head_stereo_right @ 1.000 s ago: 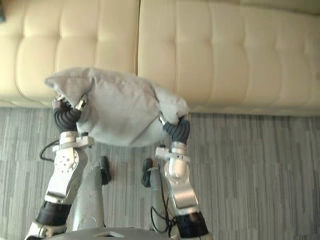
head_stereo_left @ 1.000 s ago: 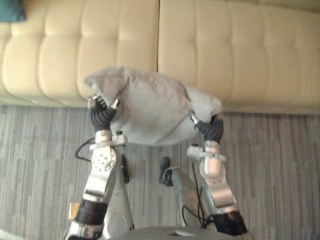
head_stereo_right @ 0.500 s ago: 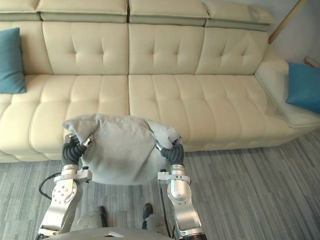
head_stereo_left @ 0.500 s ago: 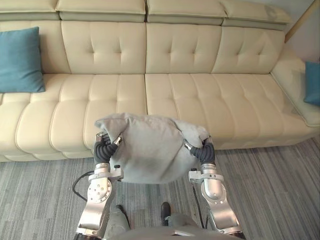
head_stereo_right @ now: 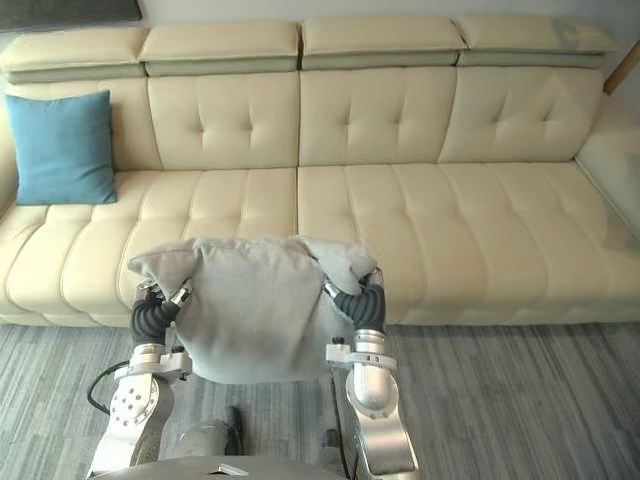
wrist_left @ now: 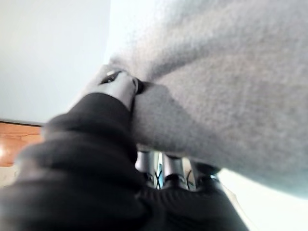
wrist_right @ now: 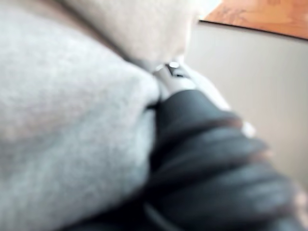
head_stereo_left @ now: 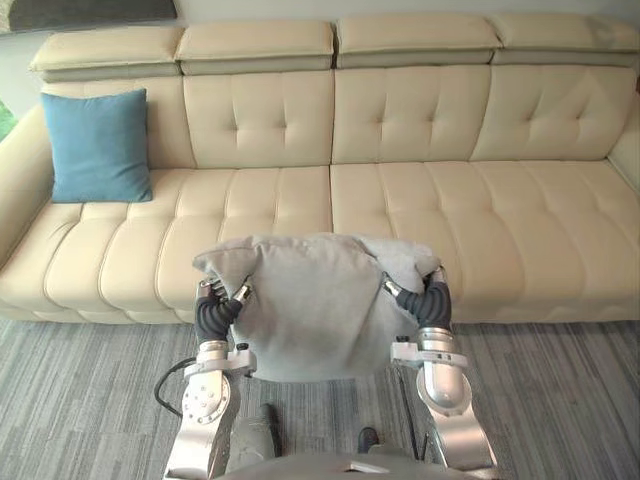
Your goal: Pick up cushions and gather them together orderly.
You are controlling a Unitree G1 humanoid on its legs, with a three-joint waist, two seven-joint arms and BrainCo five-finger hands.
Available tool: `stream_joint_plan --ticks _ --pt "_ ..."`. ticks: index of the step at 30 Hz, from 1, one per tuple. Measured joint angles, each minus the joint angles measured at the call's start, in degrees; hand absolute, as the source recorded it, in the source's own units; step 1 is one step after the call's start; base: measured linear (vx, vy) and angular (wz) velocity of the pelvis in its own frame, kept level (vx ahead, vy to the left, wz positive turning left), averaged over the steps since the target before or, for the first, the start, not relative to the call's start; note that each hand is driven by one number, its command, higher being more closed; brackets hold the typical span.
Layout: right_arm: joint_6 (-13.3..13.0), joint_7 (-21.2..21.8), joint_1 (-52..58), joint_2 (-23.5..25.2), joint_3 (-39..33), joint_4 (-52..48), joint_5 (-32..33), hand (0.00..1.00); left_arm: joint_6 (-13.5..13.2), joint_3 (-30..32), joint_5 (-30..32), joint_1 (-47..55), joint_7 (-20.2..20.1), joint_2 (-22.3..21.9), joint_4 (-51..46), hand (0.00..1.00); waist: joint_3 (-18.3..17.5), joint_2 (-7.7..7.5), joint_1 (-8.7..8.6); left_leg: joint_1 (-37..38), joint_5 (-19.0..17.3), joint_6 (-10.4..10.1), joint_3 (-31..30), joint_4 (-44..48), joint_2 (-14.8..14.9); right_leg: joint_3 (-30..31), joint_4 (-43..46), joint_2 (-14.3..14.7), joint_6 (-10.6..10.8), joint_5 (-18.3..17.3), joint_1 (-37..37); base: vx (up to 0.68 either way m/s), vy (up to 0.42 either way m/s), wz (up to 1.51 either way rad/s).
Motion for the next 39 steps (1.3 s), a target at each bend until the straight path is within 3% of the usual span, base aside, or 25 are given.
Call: stream_joint_plan --ticks 3,5,7,8,9,11,14,15,16,17,18,19,20,21,23,24,26,27,28,30,31,32,33,35,39 --pt "-0.01 0.57 -0.21 -0.54 0.35 2.04 -0.01 1.0 0.03 0.38 0.0 -0.03 -0.06 0.38 0.03 1.0 -0.96 -1.56 0.52 -0.11 -2.91 2.17 2.01 0.55 -2.42 2.77 3.92 -2.41 2.38 -2.47 -2.54 0.27 0.157 -0.22" --pt "-0.02 1.65 -0.56 -0.44 -0.33 5.01 -0.02 1.0 0.75 0.41 -0.02 -0.09 -0.47 0.45 0.37 1.0 -1.31 -2.18 -0.87 1.0 -4.19 3.74 2.8 0.41 -4.3 4.54 19.21 -4.78 6.67 -4.91 -9.5 0.26 0.132 0.1" --pt "0.0 1.9 -0.62 -0.28 -0.37 7.72 -0.06 1.0 1.44 0.47 -0.02 -0.07 -0.46 0.91 1.31 1.0 -1.33 -2.42 -1.03 4.07 -4.87 4.9 3.14 -0.79 -5.1 4.47 29.86 -5.92 8.78 -2.54 -12.99 0.3 0.101 0.0" --pt "0.02 2.05 -0.58 0.44 -0.47 10.37 -0.07 1.0 1.95 0.51 -0.01 0.08 -0.46 1.61 2.12 1.0 -1.26 -2.42 -1.17 8.66 -5.01 5.13 2.78 -3.52 -5.58 3.23 37.19 -6.68 6.06 0.81 -14.65 0.32 0.053 0.01" --pt "0.04 2.17 -0.45 0.71 -0.49 11.09 -0.07 1.0 2.01 0.51 0.0 0.09 -0.47 1.73 2.42 1.0 -1.21 -2.26 -1.57 10.16 -5.02 5.14 2.37 -4.61 -5.56 2.4 39.07 -6.81 4.53 0.51 -14.66 0.28 0.004 0.15" --pt "0.03 3.24 -0.49 1.47 -0.43 11.83 -0.1 1.0 1.81 1.19 0.0 -0.13 -0.42 2.03 2.34 1.0 -1.39 -2.47 -2.29 14.61 -5.49 4.55 1.64 -8.2 -5.1 -1.08 42.75 -6.45 -0.06 -3.99 -18.55 0.32 -0.075 0.16" --pt "0.03 4.21 -0.53 1.78 -0.63 11.82 -0.05 1.0 1.71 1.84 0.02 -0.11 -0.44 2.04 2.45 1.0 -1.18 -2.16 -2.93 17.93 -6.26 3.17 0.94 -9.24 -2.66 -5.12 33.92 -3.72 -2.63 -6.07 -22.73 0.27 -0.14 0.07" --pt "0.03 4.22 -0.52 1.79 -0.67 11.81 -0.02 1.0 1.72 1.83 0.02 -0.1 -0.48 2.03 2.45 1.0 -1.15 -2.13 -3.1 18.46 -6.35 3.02 0.69 -9.48 -2.18 -5.34 31.42 -3.02 -2.99 -5.6 -23.19 0.33 -0.224 0.13" --pt "0.03 4.29 -0.53 1.81 -0.87 11.73 0.03 1.0 1.71 1.82 0.03 -0.12 -0.6 2.03 2.47 1.0 -1.07 -2.01 -3.42 19.93 -6.72 2.32 0.47 -9.89 -1.07 -5.16 24.35 -0.95 -3.65 -2.88 -23.61 0.27 -0.2 0.14" --pt "0.02 4.35 -0.51 1.87 -0.98 11.69 0.04 1.0 1.7 1.82 0.04 -0.1 -0.87 2.2 2.46 1.0 -1.24 -2.45 -3.73 21.11 -7.26 1.39 -0.01 -9.96 -0.71 -4.62 16.36 0.61 -3.79 1.74 -23.23 0.45 -0.32 0.33" --pt "0.02 4.34 -0.27 2.0 -0.94 11.05 0.04 1.0 1.66 1.76 0.08 -0.38 -1.31 2.88 2.5 1.0 -1.52 -4.99 -4.81 22.64 -8.61 -0.52 -2.63 -9.88 -2.15 -1.81 6.92 1.17 -4.05 16.29 -20.8 0.4 -0.266 0.08" --pt "-0.02 4.33 -0.92 -0.05 -1.96 10.33 0.05 1.0 1.95 0.8 0.23 -1.92 -1.75 1.21 4.88 1.0 -1.07 -1.06 -3.79 22.92 -9.2 0.67 -6.96 -10.68 -0.17 -2.31 5.96 3.8 -4.5 15.47 -19.73 0.37 -0.237 -0.05" --pt "-0.04 4.27 -1.08 -0.49 -2.5 9.76 0.08 1.0 2.0 0.29 0.23 -2.35 -1.88 0.98 4.92 1.0 -0.61 -0.44 -3.66 22.75 -8.7 1.36 -7.64 -10.85 -0.19 -2.18 5.87 4.19 -4.44 15.26 -19.84 0.24 -0.164 -0.28" --pt "-0.03 4.21 -0.81 -0.75 -4.22 8.6 0.21 1.0 2.11 -0.99 0.31 -3.01 -2.57 0.44 4.97 1.0 -0.12 0.26 -3.97 22.8 -6.67 0.63 -8.83 -10.89 -0.09 -2.49 6.7 4.44 -5.18 13.99 -19.92 0.23 -0.168 0.03" --pt "-0.03 4.19 0.85 -0.8 -5.07 6.25 0.63 1.0 2.1 -1.78 0.59 -3.35 -3.0 -0.6 4.97 1.0 0.22 0.64 -4.61 22.56 -5.04 -0.63 -9.47 -6.89 1.12 -4.14 7.47 4.67 -5.64 11.38 -17.76 0.23 -0.15 0.4" --pt "-0.03 4.2 3.48 -0.82 -4.95 2.29 0.63 1.0 2.08 -1.81 0.48 -3.43 -3.02 -1.32 4.95 1.0 0.44 0.89 -4.53 18.71 -3.34 -1.2 -9.56 4.5 3.07 -6.25 6.77 4.83 -5.86 9.7 -14.16 0.18 -0.096 0.56" --pt "-0.05 4.23 6.0 -1.03 -4.31 -2.53 0.87 1.0 1.83 -1.64 -0.03 -3.11 -3.01 -1.64 4.34 1.0 0.34 0.9 -3.02 13.15 2.3 -0.36 -7.57 17.1 5.42 -6.71 4.8 5.07 -6.27 8.21 -10.98 0.17 -0.088 0.32" --pt "-0.05 4.23 6.19 -1.18 -4.16 -3.43 1.29 1.0 1.63 -1.64 -0.05 -2.91 -3.01 -1.75 4.03 1.0 0.32 0.93 -2.48 12.07 1.54 -0.06 -6.94 19.09 6.03 -6.73 4.03 5.13 -6.34 8.07 -10.46 0.19 -0.033 0.17" --pt "-0.06 4.14 5.86 -1.41 -4.22 -4.91 1.88 1.0 1.6 -1.72 -0.11 -2.6 -3.08 -2.28 2.57 1.0 -0.04 1.5 -2.22 9.13 -2.93 0.89 -5.39 20.02 6.6 -6.74 2.52 5.09 -6.8 8.23 -10.04 0.14 0.027 0.2" --pt "-0.08 4.05 5.6 -1.68 -4.33 -5.9 1.84 1.0 1.38 -1.77 -0.09 -2.36 -3.31 -3.0 1.45 1.0 -0.18 1.74 -1.75 6.34 -7.46 2.28 -3.43 13.27 5.46 -6.24 0.87 4.76 -7.76 8.91 -9.93 0.16 0.114 0.11" --pt "-0.08 4.06 5.61 -1.72 -4.37 -5.65 1.85 1.0 1.34 -1.85 -0.04 -2.25 -3.31 -2.95 1.4 1.0 -0.43 2.1 -1.21 6.4 -7.55 2.04 -4.34 4.64 4.06 -5.96 0.47 4.49 -7.05 9.38 -9.85 0.12 0.151 -0.11" --pt "-0.07 4.07 5.62 -1.72 -4.37 -5.64 1.86 1.0 1.26 -1.85 -0.04 -2.21 -3.31 -2.96 1.4 1.0 -0.5 2.21 -1.0 6.94 -6.65 1.9 -4.51 0.89 3.69 -5.85 0.43 4.53 -6.66 9.55 -9.97 0.09 0.149 -0.41" --pt "-0.03 4.27 5.62 -1.36 -4.24 -4.62 1.78 1.0 1.06 -1.83 -0.06 -1.85 -3.3 -2.41 1.61 1.0 -0.73 1.45 -0.56 8.93 -2.33 -0.71 -4.09 -4.36 2.23 -4.15 -0.16 4.17 -4.58 10.98 -9.72 0.12 0.139 -0.27" --pt "0.0 4.28 5.84 -0.22 -4.7 -3.9 1.76 1.0 1.03 -2.06 -0.05 -0.98 -3.67 -2.3 1.67 1.0 -1.2 0.41 -1.94 10.42 -1.54 -0.41 -3.51 -6.47 0.15 -2.97 -5.07 3.1 -3.26 13.7 -7.32 0.14 0.162 -0.19" --pt "0.0 4.31 5.74 0.17 -4.94 -2.54 1.62 1.0 1.03 -2.19 -0.04 -0.97 -4.31 -1.17 2.96 1.0 -1.88 -0.79 -2.06 13.3 -1.05 0.45 -1.32 -10.59 -2.15 -0.09 -10.18 1.91 -2.27 16.17 -5.17 0.06 0.152 -0.28"
